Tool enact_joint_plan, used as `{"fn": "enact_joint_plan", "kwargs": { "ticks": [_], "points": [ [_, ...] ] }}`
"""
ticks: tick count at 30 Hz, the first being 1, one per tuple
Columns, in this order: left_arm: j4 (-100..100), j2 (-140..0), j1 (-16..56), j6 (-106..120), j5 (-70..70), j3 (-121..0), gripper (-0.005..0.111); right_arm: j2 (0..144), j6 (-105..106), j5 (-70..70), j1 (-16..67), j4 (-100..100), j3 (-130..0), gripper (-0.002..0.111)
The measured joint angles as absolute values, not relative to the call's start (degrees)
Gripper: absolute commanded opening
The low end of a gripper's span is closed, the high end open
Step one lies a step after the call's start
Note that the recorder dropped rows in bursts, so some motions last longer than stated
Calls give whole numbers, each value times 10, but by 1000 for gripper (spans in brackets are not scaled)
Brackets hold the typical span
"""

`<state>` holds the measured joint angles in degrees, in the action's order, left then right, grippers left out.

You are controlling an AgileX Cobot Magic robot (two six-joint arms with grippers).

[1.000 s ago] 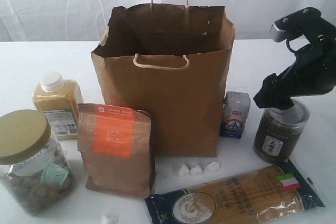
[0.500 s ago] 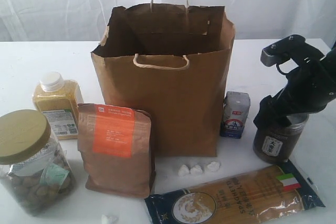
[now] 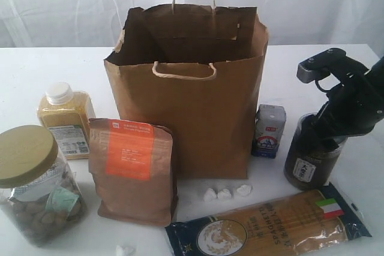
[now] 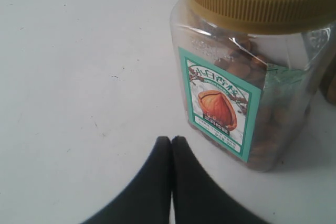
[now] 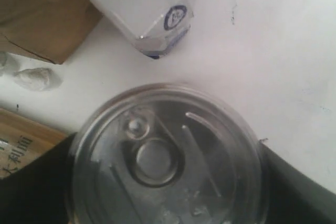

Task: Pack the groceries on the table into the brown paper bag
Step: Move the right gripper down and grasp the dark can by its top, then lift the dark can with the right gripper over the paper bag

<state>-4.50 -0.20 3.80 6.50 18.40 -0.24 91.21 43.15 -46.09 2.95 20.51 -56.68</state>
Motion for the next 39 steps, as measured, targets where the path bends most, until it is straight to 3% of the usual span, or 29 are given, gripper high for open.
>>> {"fn": "enact_joint_plan", "kwargs": {
  "ticks": [4, 20, 32, 39],
  "points": [
    [-45, -2, 38, 65, 184, -2, 0, 910, 387, -482, 29, 185, -567, 0],
    [-45, -2, 38, 65, 184, -2, 0, 829, 308, -532, 29, 142, -582, 0],
    [-45, -2, 38, 65, 184, -2, 0, 760, 278, -683, 29, 141, -714, 0],
    [-45, -2, 38, 65, 184, -2, 0, 758, 202, -711, 29, 150, -857, 0]
  ]
}}
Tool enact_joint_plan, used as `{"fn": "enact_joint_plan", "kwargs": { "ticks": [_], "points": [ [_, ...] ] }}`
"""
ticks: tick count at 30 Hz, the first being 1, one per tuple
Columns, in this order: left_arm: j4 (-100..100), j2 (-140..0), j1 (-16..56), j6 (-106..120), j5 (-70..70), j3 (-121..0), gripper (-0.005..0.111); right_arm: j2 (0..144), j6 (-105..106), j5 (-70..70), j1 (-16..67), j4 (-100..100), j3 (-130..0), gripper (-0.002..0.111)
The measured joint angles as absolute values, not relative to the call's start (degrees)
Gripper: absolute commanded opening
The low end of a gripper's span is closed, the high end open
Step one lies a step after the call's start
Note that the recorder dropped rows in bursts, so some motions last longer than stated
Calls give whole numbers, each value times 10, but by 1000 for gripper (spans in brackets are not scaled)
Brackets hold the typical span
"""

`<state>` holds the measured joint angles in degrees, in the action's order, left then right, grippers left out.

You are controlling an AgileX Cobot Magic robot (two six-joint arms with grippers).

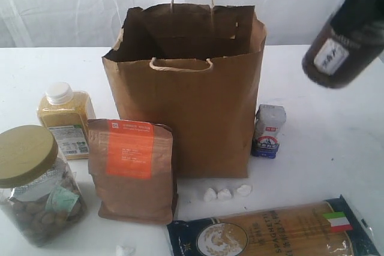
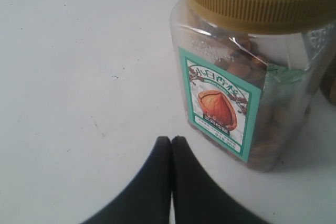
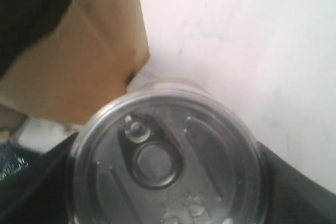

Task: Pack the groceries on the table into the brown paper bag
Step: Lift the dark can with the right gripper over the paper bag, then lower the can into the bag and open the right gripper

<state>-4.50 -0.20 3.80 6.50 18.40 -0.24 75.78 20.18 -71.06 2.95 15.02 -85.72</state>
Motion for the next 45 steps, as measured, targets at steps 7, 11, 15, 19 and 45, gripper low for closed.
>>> {"fn": "enact_joint_plan", "kwargs": {
  "ticks": [7, 11, 15, 19, 45],
  "points": [
    [-45, -2, 38, 65, 184, -2, 0, 806, 146, -714, 29, 250, -1002, 0],
    [-45, -2, 38, 65, 184, -2, 0, 856, 157, -716, 32, 397, -1061, 0],
    [-45, -2, 38, 65, 184, -2, 0, 901, 169, -717, 54, 435, -1093, 0],
    [-45, -2, 38, 65, 184, -2, 0, 940, 206, -714, 94, 437, -1100, 0],
    [-45, -2, 38, 65, 184, -2, 0, 1078, 311, -669, 251, 312, -1101, 0]
  ]
}}
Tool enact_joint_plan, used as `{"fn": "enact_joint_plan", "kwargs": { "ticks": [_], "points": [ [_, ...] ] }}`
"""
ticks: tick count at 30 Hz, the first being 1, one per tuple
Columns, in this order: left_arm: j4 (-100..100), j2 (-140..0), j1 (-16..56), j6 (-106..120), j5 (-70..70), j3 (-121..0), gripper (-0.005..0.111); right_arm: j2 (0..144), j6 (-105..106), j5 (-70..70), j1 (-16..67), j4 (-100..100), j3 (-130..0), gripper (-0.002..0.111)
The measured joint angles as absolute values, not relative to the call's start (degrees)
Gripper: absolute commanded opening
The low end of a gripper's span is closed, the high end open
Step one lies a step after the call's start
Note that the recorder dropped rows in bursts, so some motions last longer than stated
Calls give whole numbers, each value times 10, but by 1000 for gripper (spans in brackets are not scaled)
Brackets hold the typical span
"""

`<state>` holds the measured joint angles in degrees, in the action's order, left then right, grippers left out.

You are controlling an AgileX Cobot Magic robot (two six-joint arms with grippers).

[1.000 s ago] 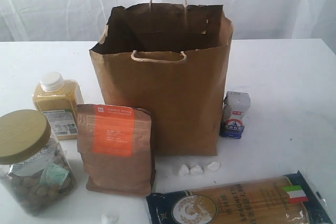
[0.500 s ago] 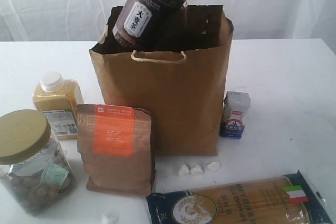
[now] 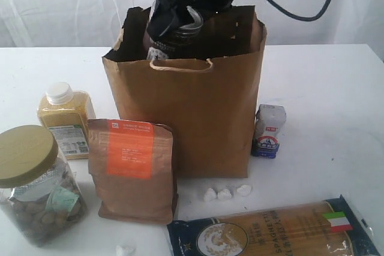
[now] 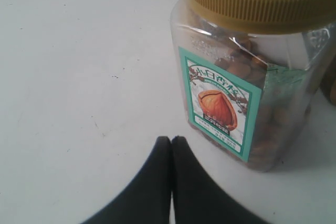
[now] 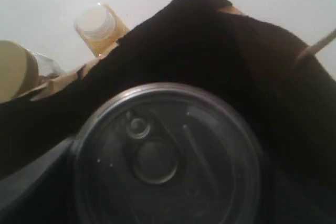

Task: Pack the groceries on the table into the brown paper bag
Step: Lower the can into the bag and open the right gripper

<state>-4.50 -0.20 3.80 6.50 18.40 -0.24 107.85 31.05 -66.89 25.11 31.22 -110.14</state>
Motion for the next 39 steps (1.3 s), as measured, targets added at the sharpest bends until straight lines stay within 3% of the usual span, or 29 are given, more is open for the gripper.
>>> {"fn": "enact_joint_plan", "kwargs": {
  "ticks": [8, 18, 23, 26, 39],
  "points": [
    [-45, -2, 38, 65, 184, -2, 0, 1084, 322, -629, 272, 284, -1101, 3],
    [-45, -2, 38, 65, 184, -2, 0, 1084, 327, -638, 275, 277, -1101, 28],
    [-45, -2, 38, 65, 184, -2, 0, 1084, 327, -641, 277, 272, -1101, 52],
    [-45, -2, 38, 65, 184, -2, 0, 1084, 327, -641, 282, 265, -1101, 61],
    [-45, -2, 38, 65, 184, -2, 0, 1125, 327, -641, 301, 244, -1101, 61]
  ]
}}
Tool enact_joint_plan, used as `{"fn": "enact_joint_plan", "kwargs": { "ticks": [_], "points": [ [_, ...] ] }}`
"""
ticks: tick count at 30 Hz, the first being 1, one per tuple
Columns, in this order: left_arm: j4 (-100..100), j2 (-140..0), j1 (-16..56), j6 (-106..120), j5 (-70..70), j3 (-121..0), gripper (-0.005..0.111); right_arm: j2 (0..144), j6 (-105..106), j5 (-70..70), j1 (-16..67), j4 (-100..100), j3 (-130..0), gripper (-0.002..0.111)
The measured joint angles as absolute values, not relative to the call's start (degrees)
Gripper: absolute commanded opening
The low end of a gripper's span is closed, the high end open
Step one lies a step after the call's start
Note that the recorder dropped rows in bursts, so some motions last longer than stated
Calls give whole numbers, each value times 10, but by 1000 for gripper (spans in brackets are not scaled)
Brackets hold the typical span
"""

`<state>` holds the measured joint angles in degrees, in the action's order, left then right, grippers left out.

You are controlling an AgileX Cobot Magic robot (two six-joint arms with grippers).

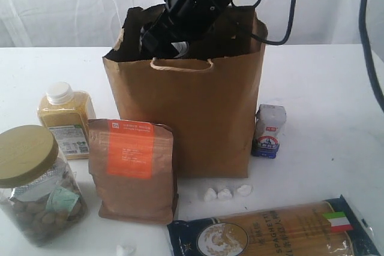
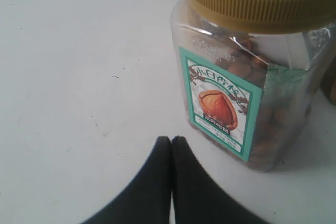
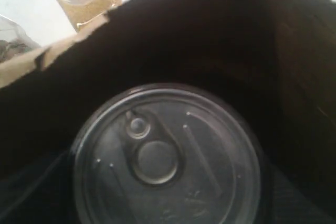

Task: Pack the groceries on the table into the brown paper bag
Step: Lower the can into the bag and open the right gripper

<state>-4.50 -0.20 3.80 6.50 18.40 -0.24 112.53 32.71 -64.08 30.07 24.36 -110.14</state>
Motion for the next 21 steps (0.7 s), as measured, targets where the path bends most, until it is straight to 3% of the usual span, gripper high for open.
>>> {"fn": "enact_joint_plan", "kwargs": {
  "ticks": [16, 18, 21],
  "points": [
    [-45, -2, 38, 65, 184, -2, 0, 1126, 306, -640, 303, 225, -1101, 63],
    [-45, -2, 38, 65, 184, -2, 0, 1126, 306, -636, 303, 225, -1101, 67],
    [-45, -2, 38, 65, 184, -2, 0, 1126, 306, -633, 303, 225, -1101, 85]
  ]
}}
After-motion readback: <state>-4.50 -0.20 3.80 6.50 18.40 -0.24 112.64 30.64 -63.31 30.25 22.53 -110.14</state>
